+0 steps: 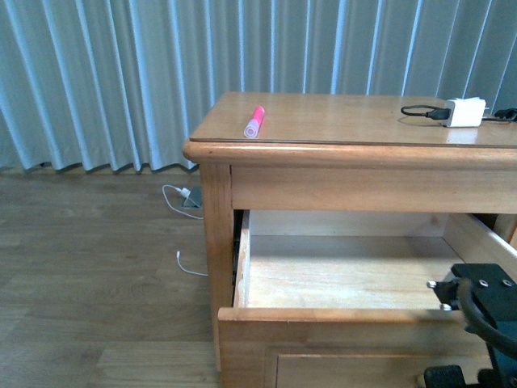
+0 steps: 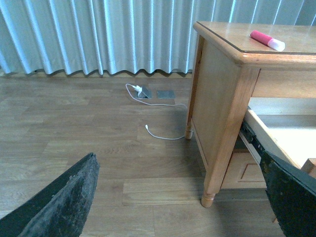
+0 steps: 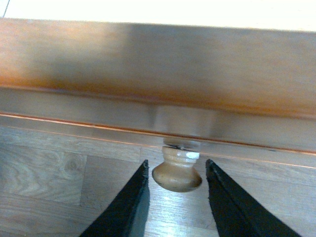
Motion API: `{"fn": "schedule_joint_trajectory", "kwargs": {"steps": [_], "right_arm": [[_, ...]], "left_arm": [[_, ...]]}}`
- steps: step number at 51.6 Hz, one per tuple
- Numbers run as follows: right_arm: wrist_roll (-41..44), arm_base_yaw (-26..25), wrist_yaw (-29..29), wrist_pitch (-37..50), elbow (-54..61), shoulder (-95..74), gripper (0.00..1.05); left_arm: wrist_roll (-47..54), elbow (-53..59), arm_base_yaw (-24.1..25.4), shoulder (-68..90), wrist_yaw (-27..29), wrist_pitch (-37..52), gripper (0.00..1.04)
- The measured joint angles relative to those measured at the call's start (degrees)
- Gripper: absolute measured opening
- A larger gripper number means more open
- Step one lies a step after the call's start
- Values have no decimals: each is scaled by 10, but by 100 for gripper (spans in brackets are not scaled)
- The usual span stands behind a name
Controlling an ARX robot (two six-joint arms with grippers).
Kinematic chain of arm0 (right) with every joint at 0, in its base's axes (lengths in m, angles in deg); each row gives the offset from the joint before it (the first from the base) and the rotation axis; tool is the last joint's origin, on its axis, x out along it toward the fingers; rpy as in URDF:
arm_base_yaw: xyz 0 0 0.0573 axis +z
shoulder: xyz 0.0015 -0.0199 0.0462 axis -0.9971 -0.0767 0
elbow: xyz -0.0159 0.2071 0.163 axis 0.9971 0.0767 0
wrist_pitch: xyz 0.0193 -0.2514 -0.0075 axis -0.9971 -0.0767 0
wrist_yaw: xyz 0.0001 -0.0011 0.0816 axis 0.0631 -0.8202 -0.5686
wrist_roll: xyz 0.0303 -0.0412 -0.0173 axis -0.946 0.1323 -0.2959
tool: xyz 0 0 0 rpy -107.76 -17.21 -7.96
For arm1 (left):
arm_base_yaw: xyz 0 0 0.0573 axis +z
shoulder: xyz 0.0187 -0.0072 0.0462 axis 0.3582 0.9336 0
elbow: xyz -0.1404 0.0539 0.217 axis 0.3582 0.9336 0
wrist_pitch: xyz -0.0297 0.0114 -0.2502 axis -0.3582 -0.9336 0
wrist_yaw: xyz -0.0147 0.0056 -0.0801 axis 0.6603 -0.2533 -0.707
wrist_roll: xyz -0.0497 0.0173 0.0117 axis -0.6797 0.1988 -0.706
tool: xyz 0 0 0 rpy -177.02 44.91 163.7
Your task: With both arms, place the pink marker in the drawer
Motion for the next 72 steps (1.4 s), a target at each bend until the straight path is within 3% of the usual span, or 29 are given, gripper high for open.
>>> {"fn": "schedule_joint_trajectory", "kwargs": {"steps": [10, 20, 32, 45, 51, 65, 68, 72], "right_arm": [[-26, -10, -14, -55, 29, 110, 66], [-32, -35, -50, -174, 33, 311, 98], [-13, -66, -70, -283, 33, 506, 96], [12, -104, -72, -336, 59, 663, 96], [4, -134, -73, -308, 96, 698, 96], [3, -135, -70, -305, 97, 700, 96], [33, -122, 2, -222, 131, 718, 88], [63, -148, -3, -145, 168, 742, 75]], "left_arm": [[0, 0, 0, 0, 0, 0, 99], [0, 0, 0, 0, 0, 0, 99], [0, 0, 0, 0, 0, 0, 99], [0, 0, 0, 0, 0, 0, 99], [0, 0, 0, 0, 0, 0, 99], [0, 0, 0, 0, 0, 0, 99], [0, 0, 0, 0, 0, 0, 99], [0, 0, 0, 0, 0, 0, 99]]}}
